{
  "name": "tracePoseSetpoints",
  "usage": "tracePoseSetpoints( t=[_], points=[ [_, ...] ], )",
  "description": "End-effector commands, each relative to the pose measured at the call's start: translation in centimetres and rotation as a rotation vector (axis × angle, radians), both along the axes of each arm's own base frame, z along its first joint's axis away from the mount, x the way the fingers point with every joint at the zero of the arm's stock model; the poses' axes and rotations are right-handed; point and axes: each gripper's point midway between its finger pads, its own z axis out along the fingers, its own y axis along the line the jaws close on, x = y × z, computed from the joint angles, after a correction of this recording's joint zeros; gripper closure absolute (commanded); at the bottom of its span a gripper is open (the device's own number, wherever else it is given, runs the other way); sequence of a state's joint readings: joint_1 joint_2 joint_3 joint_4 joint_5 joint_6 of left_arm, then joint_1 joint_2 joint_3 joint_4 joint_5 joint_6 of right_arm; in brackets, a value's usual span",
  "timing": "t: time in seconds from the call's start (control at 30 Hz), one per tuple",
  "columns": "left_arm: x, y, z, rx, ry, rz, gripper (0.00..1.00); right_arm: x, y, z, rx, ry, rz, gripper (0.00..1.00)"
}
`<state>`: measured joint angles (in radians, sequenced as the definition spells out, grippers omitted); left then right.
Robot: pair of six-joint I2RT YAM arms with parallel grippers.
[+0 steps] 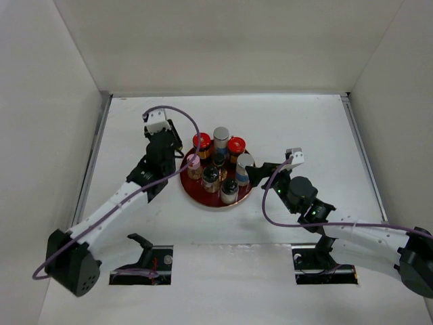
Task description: Organize the condiment bottles
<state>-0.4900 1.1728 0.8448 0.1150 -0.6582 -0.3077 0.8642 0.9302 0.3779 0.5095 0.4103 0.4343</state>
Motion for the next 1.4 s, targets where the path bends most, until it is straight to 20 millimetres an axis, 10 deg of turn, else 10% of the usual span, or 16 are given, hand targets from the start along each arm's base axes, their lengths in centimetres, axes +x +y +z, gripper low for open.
tracePoseSetpoints(
  t=[0.0,0.37,0.8,1.37],
  points=[
    [-3.4,1.2,2.6,0.001,-0.086,0.053,0.8,0.0,0.3,2.6,0.066,-0.057,0.007,0.18],
    [-10.8,-0.8,-0.1,-0.06,0.047,-0.107,0.79,0.1,0.0,2.6,0.064,-0.056,-0.005,0.18],
    [-9.5,-9.0,-3.5,-0.138,0.068,-0.321,0.79,0.2,-0.3,2.4,0.06,-0.057,-0.021,0.18],
    [-9.4,-8.9,-8.7,-0.089,0.161,-0.308,0.53,0.6,-0.3,2.3,0.041,-0.058,-0.039,0.18]
  ],
)
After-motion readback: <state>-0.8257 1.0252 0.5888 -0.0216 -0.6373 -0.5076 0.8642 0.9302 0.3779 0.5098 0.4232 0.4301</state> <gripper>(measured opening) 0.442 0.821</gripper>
